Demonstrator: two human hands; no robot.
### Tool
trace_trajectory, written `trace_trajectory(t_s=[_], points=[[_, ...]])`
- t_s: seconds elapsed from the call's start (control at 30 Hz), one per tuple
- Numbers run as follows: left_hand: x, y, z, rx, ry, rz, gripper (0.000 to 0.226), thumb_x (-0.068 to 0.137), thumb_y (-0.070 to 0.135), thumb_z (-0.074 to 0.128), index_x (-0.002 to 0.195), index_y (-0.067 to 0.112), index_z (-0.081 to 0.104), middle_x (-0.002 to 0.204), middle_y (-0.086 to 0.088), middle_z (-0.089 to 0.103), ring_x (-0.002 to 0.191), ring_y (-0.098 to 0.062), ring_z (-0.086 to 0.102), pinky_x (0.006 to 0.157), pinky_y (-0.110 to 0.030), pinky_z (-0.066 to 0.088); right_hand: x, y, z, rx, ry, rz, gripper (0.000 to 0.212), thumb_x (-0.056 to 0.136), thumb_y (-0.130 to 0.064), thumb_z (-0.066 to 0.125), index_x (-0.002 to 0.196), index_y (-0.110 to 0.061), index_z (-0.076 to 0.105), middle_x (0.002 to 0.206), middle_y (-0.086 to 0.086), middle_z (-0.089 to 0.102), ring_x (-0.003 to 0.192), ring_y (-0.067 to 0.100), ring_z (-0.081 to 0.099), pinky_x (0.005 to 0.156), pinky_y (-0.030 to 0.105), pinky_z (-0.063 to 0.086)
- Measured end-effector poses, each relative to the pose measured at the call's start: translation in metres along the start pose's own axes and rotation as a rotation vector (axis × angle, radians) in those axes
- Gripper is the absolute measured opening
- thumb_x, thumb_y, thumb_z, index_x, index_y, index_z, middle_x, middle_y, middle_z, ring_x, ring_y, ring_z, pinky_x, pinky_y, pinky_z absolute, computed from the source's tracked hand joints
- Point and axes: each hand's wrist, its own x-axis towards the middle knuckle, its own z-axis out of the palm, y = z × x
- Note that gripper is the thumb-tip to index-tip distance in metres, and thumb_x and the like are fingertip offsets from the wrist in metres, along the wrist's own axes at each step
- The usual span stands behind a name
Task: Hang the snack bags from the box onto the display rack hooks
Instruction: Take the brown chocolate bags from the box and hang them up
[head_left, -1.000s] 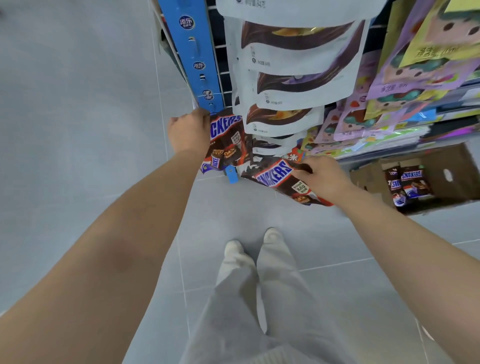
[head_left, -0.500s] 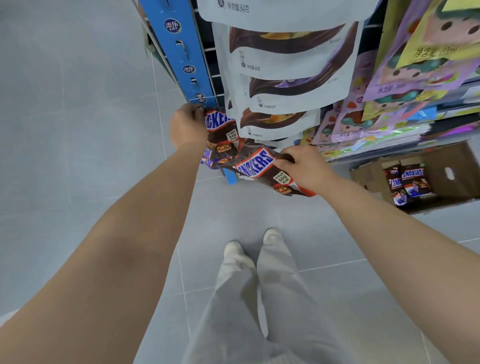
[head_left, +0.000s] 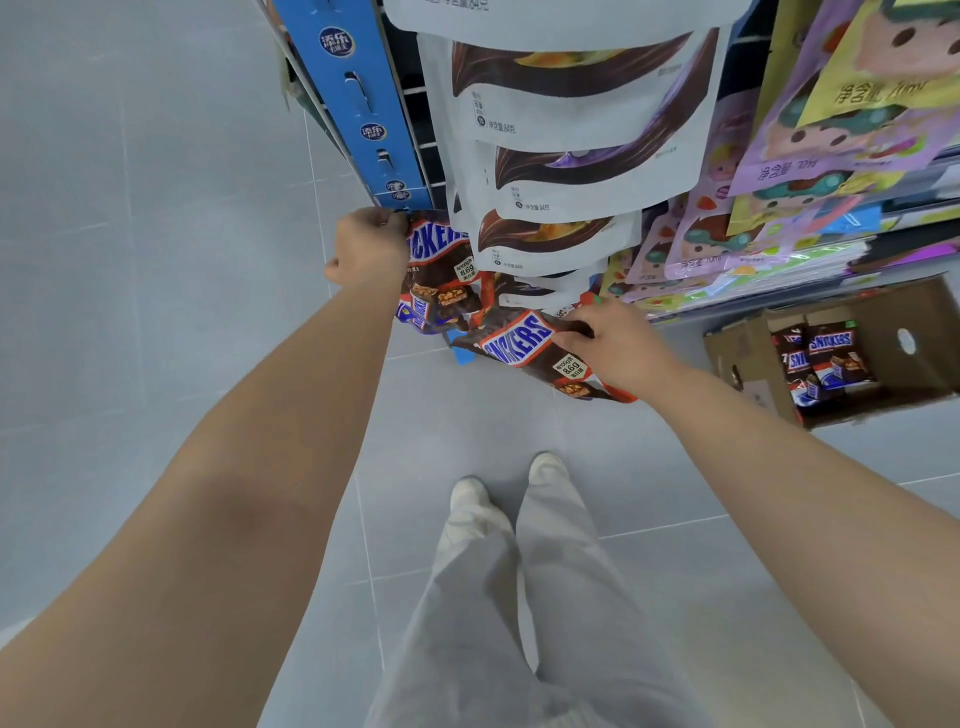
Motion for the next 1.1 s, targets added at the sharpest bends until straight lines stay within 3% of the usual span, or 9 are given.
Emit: trace_trajectory(t_s=[0.13, 0.27, 0.4, 0.6, 0.73, 0.9, 1.0, 1.1], points=[[-0.004, -0.013, 0.004, 0.071, 0.064, 0.211, 0.024, 0.095, 0.030, 0.045, 0.105, 0.026, 0.066, 0.108, 0.004, 0.068, 0.104, -0.014, 0.056, 0.087, -0.028, 0.018, -0.001, 0.002, 0.003, 0.013, -0.027, 0.024, 0.029, 0.092, -0.029, 0.055, 0.113, -0.010, 0.065, 0.113, 0.010, 0.067, 0.102, 0.023, 0.061, 0.086, 0.042, 0.052], [-0.005, -0.010, 0.016, 0.229, 0.051, 0.423, 0.029, 0.096, 0.027, 0.039, 0.103, 0.028, 0.067, 0.102, 0.002, 0.069, 0.099, -0.017, 0.056, 0.097, -0.034, 0.021, 0.000, 0.001, 0.005, 0.014, -0.044, 0.022, 0.030, 0.093, -0.029, 0.054, 0.114, -0.010, 0.064, 0.115, 0.010, 0.066, 0.104, 0.023, 0.061, 0.087, 0.043, 0.052], [-0.006, -0.012, 0.021, 0.202, 0.194, 0.302, 0.029, 0.097, 0.029, 0.038, 0.106, 0.029, 0.065, 0.099, 0.001, 0.069, 0.095, -0.016, 0.057, 0.097, -0.031, 0.023, 0.003, 0.001, 0.006, 0.015, -0.048, 0.022, 0.030, 0.093, -0.029, 0.054, 0.115, -0.011, 0.063, 0.116, 0.010, 0.066, 0.105, 0.023, 0.060, 0.088, 0.042, 0.052], [0.004, -0.026, 0.016, 0.141, 0.178, 0.251, 0.029, 0.097, 0.037, 0.042, 0.111, 0.031, 0.066, 0.106, 0.002, 0.068, 0.102, -0.015, 0.056, 0.088, -0.021, 0.016, 0.008, 0.005, 0.007, -0.004, -0.055, 0.007, 0.030, 0.093, -0.029, 0.054, 0.114, -0.010, 0.064, 0.116, 0.009, 0.066, 0.104, 0.021, 0.060, 0.083, 0.033, 0.051], [0.007, -0.028, 0.020, 0.142, 0.181, 0.299, 0.028, 0.096, 0.036, 0.042, 0.107, 0.029, 0.067, 0.103, 0.001, 0.069, 0.099, -0.015, 0.057, 0.088, -0.023, 0.018, 0.016, 0.004, 0.009, -0.044, -0.070, -0.010, 0.029, 0.093, -0.031, 0.054, 0.110, -0.010, 0.065, 0.112, 0.010, 0.067, 0.100, 0.023, 0.062, 0.082, 0.037, 0.053], [0.013, -0.023, 0.018, 0.106, 0.170, 0.263, 0.025, 0.095, 0.034, 0.043, 0.102, 0.027, 0.066, 0.101, 0.004, 0.069, 0.101, -0.012, 0.056, 0.100, -0.031, 0.021, 0.025, -0.005, 0.011, -0.036, -0.064, -0.044, 0.027, 0.092, -0.029, 0.054, 0.103, -0.008, 0.066, 0.110, 0.011, 0.067, 0.097, 0.024, 0.062, 0.081, 0.037, 0.053], [0.011, -0.011, 0.017, 0.124, 0.155, 0.159, 0.024, 0.091, 0.029, 0.044, 0.086, 0.026, 0.067, 0.093, 0.004, 0.068, 0.099, -0.016, 0.057, 0.106, -0.042, 0.024, 0.030, -0.010, 0.014, -0.038, -0.058, -0.052, 0.026, 0.093, -0.029, 0.054, 0.101, -0.009, 0.066, 0.109, 0.011, 0.067, 0.098, 0.024, 0.061, 0.078, 0.032, 0.051], [0.013, 0.002, 0.015, 0.071, 0.039, -0.031, 0.031, 0.089, 0.027, 0.049, 0.059, 0.019, 0.049, 0.069, 0.004, 0.057, 0.080, -0.017, 0.053, 0.106, -0.041, 0.029, 0.033, -0.015, 0.018, -0.049, -0.065, -0.052, 0.027, 0.093, -0.030, 0.053, 0.101, -0.008, 0.066, 0.108, 0.012, 0.068, 0.097, 0.024, 0.062, 0.076, 0.031, 0.050]])
